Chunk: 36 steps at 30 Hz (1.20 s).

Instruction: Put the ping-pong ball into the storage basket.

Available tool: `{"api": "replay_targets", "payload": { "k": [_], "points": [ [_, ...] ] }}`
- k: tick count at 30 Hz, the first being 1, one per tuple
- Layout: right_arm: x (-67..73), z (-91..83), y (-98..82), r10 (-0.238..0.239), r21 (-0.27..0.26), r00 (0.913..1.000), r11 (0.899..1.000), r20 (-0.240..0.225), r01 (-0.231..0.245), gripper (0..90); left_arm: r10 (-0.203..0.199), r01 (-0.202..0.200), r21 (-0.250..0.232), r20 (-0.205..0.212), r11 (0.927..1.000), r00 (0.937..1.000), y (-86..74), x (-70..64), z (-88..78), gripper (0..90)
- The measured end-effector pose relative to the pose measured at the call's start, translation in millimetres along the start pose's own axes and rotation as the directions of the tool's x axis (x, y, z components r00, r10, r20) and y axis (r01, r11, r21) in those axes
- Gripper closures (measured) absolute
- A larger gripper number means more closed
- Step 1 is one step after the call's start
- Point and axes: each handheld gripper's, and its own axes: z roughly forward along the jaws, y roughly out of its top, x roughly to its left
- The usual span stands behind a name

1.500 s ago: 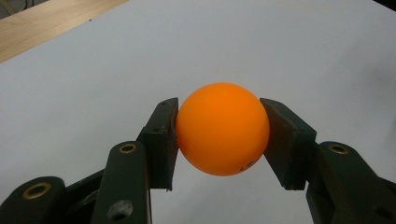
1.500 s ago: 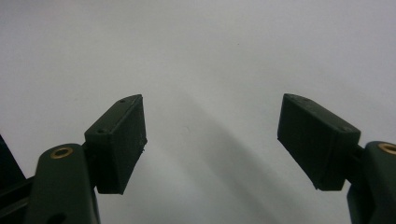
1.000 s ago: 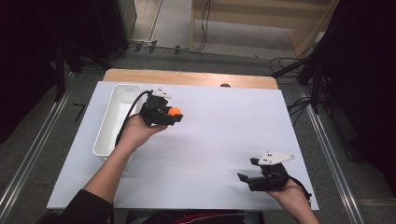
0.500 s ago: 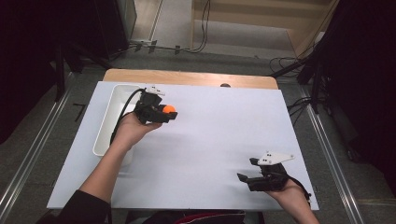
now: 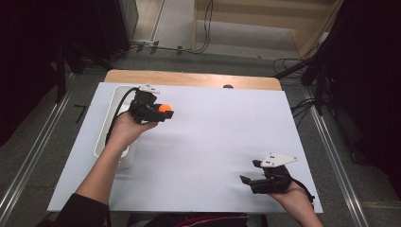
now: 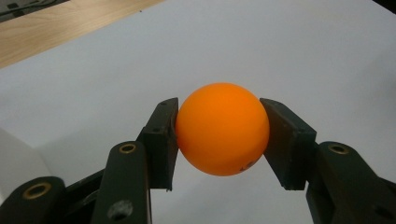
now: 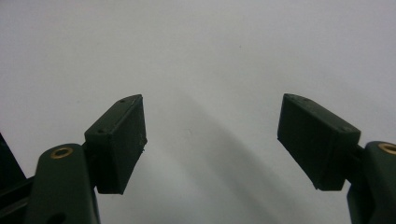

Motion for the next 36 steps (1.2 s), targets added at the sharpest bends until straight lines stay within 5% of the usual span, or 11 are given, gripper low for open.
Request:
{"api": "replay_targets", "payload": {
  "k": [36],
  "points": [
    [-0.1, -0.4, 0.4, 0.001, -0.003, 1.0, 1.0, 0.003, -0.001, 22.1, -0.078, 0.076, -0.027, -0.06, 0.9967, 0.9951, -6.5, 33.8, -28.2, 49.3]
  ]
}}
